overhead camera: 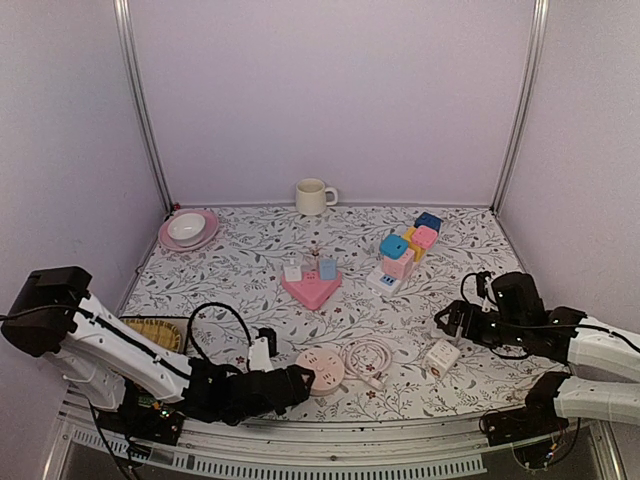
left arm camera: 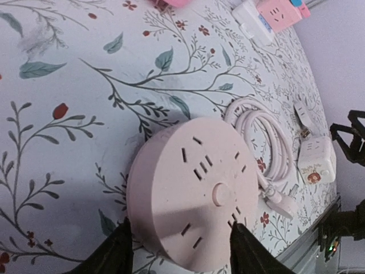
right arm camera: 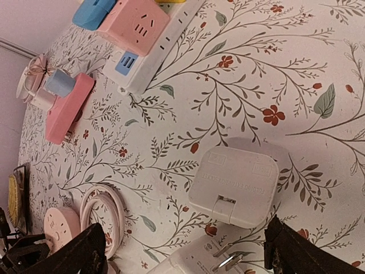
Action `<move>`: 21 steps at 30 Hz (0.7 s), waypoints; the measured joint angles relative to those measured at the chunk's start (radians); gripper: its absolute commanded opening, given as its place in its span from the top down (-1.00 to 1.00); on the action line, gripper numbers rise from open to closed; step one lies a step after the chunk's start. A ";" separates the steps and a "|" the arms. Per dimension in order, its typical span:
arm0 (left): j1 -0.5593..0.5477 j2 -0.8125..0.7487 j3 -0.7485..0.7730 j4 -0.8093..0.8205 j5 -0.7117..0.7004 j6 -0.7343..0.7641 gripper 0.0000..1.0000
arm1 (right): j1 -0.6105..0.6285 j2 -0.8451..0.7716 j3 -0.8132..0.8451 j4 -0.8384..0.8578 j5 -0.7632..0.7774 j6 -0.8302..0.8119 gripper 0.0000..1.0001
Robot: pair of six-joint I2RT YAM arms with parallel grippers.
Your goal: Pull the plug off the socket
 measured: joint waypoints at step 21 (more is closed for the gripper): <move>0.091 -0.285 -0.052 -0.134 -0.036 0.055 -0.84 | 0.077 -0.015 0.037 -0.018 -0.009 -0.018 -0.98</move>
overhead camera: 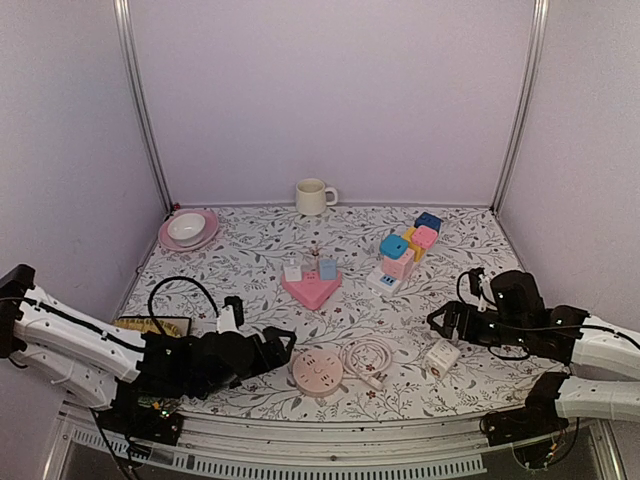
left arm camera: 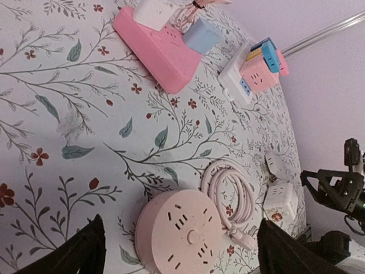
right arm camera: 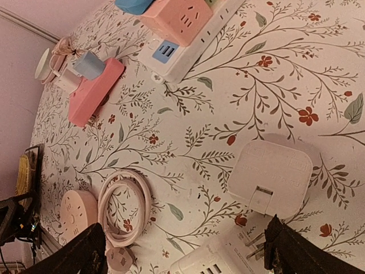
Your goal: Pull the plug off the socket
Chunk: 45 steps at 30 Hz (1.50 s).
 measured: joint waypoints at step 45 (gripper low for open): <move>0.621 0.776 0.122 1.043 0.551 -0.145 0.14 | 0.066 -0.325 -0.026 -0.040 -0.121 0.065 -0.98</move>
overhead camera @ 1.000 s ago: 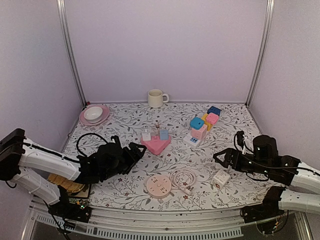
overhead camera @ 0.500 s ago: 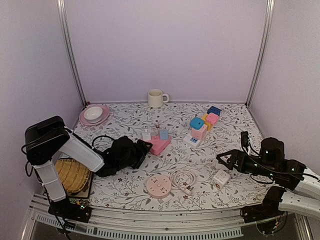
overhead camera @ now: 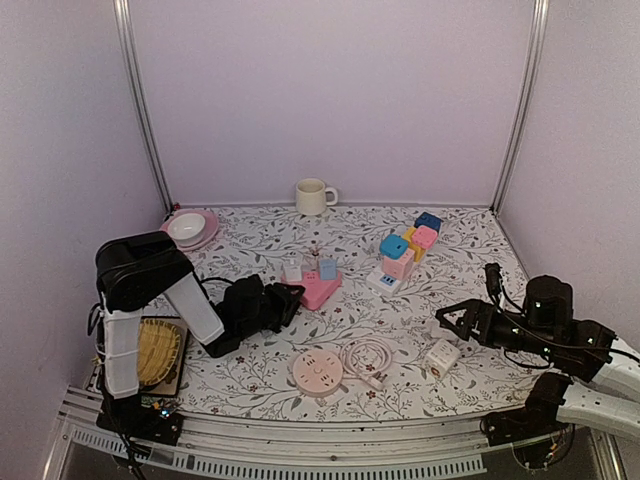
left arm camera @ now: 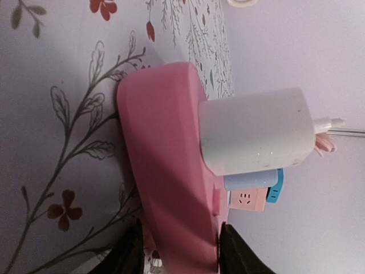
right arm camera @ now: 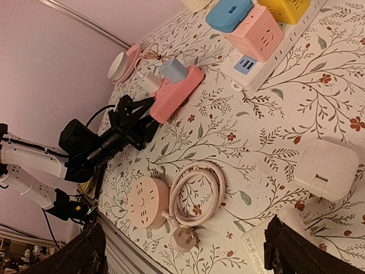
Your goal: Pull the plug off the socket
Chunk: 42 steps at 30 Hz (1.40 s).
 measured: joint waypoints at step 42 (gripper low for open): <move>-0.265 -0.567 -0.218 -0.414 0.198 0.433 1.00 | 0.380 0.514 0.165 0.261 0.169 -0.198 -0.94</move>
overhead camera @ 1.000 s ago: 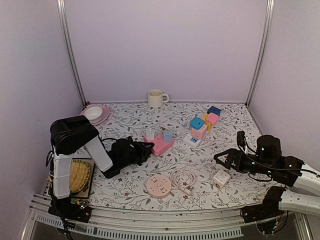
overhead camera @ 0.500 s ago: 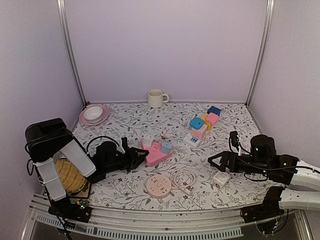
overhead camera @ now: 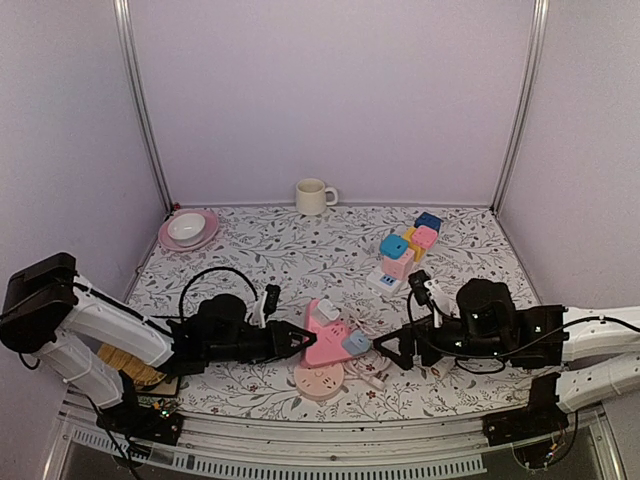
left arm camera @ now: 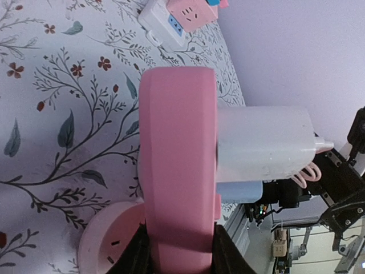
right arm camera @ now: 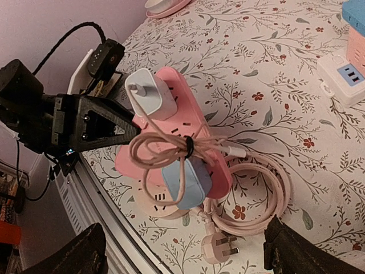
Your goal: Pull the plug off the socket
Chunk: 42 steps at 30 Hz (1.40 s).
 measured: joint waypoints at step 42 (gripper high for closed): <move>-0.181 -0.058 0.051 -0.176 -0.174 -0.020 1.00 | 0.225 0.409 0.133 0.083 0.330 -0.113 0.44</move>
